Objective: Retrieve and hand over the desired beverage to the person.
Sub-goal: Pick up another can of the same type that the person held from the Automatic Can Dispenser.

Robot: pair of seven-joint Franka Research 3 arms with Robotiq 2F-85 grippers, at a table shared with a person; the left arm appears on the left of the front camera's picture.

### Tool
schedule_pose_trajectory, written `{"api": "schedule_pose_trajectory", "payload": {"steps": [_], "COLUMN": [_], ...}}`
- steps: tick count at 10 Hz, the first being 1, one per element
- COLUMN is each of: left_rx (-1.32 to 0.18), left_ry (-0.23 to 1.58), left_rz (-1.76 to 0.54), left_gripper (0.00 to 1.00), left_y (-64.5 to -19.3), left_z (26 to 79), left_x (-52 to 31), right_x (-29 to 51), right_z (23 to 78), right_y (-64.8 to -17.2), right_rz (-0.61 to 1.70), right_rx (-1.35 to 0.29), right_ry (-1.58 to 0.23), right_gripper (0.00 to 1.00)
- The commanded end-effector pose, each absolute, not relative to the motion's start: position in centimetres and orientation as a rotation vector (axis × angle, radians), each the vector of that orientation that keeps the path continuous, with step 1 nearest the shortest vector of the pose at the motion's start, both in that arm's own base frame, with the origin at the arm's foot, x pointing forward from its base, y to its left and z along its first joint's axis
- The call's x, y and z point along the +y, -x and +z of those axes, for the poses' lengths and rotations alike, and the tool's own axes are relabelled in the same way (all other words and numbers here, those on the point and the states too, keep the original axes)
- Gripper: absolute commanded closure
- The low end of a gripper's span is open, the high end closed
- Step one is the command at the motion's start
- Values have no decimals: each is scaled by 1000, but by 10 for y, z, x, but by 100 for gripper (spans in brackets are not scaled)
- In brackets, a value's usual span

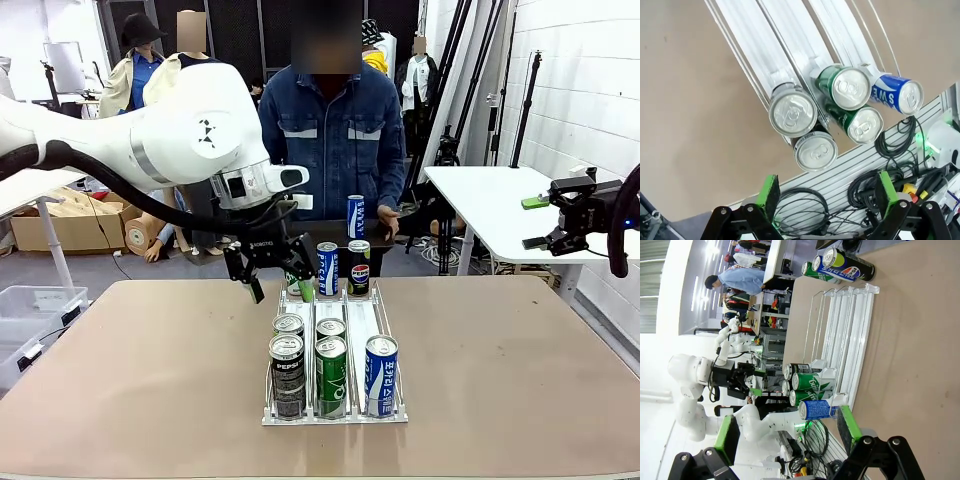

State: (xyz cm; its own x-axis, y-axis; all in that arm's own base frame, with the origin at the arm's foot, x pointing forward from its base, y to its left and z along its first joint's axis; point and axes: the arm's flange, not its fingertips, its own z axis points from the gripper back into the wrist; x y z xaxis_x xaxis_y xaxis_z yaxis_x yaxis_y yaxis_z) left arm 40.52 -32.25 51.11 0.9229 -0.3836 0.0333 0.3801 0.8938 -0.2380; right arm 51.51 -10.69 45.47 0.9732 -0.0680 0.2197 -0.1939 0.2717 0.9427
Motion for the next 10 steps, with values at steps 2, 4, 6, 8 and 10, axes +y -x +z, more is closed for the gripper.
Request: {"api": "schedule_pose_trajectory", "payload": {"steps": [2, 4, 6, 8, 10], "left_rx": [27, 27, -10, -15, -24], "left_ry": [163, 116, 61, 42, 34], "left_rz": [-323, -290, -271, -269, -280], "left_gripper": [0, 0, 0, 0, 0], "left_y": [-386, -385, -382, -381, -379], "left_z": [497, 487, 483, 478, 471], "left_x": [-332, -341, -345, -348, -352], "right_x": [-106, -106, -106, -106, -106], "right_z": [454, 454, 454, 454, 454], "right_y": [-514, -514, -514, -514, -514], "right_rz": [77, 77, 77, 77, 77], "right_rx": [-234, -234, -234, -234, -234], "right_ry": [-1294, -1294, -1294, -1294, -1294], "right_gripper": [0, 0, 0, 0, 0]}}
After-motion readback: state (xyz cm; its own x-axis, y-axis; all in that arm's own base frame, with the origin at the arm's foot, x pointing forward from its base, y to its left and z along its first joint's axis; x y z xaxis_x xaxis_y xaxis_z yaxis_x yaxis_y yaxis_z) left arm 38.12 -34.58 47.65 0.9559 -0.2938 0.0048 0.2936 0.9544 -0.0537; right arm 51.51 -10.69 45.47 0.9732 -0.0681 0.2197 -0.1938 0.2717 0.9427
